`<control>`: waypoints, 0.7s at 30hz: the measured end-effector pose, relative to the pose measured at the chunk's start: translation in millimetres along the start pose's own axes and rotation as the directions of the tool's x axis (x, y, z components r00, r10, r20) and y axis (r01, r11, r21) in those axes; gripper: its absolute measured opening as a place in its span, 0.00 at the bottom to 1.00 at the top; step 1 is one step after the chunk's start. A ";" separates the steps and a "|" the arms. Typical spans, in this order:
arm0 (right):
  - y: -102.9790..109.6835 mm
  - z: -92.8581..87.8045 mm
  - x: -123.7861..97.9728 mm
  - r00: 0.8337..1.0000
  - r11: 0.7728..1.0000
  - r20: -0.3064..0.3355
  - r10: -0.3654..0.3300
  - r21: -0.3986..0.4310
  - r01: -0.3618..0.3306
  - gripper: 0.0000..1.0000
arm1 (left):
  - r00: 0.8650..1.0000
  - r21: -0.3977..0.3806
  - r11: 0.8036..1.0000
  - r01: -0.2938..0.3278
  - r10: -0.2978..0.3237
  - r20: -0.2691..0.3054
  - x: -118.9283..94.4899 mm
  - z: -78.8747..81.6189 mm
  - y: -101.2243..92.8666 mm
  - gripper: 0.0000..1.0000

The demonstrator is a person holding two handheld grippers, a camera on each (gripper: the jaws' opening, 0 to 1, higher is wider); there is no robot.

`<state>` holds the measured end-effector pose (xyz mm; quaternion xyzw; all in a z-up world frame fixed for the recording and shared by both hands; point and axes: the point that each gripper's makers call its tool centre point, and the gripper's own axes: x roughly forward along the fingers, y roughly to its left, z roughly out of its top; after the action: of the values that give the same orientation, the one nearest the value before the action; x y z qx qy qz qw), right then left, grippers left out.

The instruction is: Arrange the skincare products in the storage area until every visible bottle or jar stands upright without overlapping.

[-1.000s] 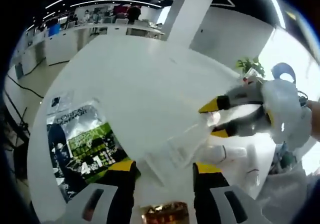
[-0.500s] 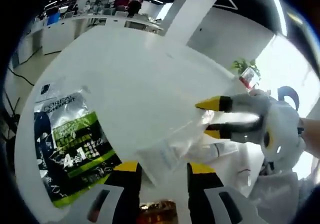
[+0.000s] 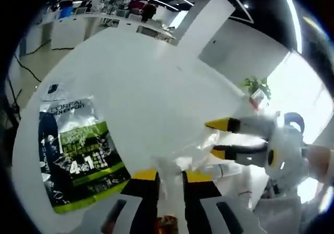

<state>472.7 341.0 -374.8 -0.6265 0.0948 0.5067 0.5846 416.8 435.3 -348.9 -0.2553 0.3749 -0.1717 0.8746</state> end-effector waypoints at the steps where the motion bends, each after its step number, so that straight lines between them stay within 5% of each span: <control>1: -1.0 -1.0 -0.2 1.000 0.999 0.009 -0.004 0.036 0.004 0.28 | 0.998 -0.040 0.998 0.046 -0.045 0.044 -2.8 8.3 -6.7 0.14; 3: -0.5 -1.1 -0.5 1.000 1.000 0.022 -0.009 0.017 0.009 0.28 | 0.999 -0.047 0.998 0.034 -0.034 -0.009 -2.3 -0.1 -3.0 0.12; 9: -4.2 -1.2 -1.7 0.999 0.984 0.028 -0.037 0.173 0.032 0.29 | 0.998 0.094 0.995 0.043 -0.047 0.045 -5.8 13.4 -17.7 0.11; 15: -7.8 -5.0 -9.4 0.997 0.961 0.059 -0.048 0.275 0.030 0.29 | 0.983 0.040 0.988 0.148 -0.151 0.102 -13.7 25.0 -41.6 0.06; 18: -5.4 -4.3 -15.2 0.995 0.932 0.079 -0.058 0.363 0.026 0.29 | 0.982 0.186 0.976 0.111 -0.137 0.131 -17.5 31.2 -54.4 0.06; 21: -5.4 -6.2 -20.5 0.992 0.898 0.094 -0.083 0.440 0.033 0.29 | 0.976 0.223 0.968 0.118 -0.154 0.152 -19.5 34.3 -69.2 0.06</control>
<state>470.2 327.8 -357.3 -0.4528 0.1549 0.4888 0.7294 422.0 399.7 -277.8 -0.1990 0.2608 -0.2484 0.9114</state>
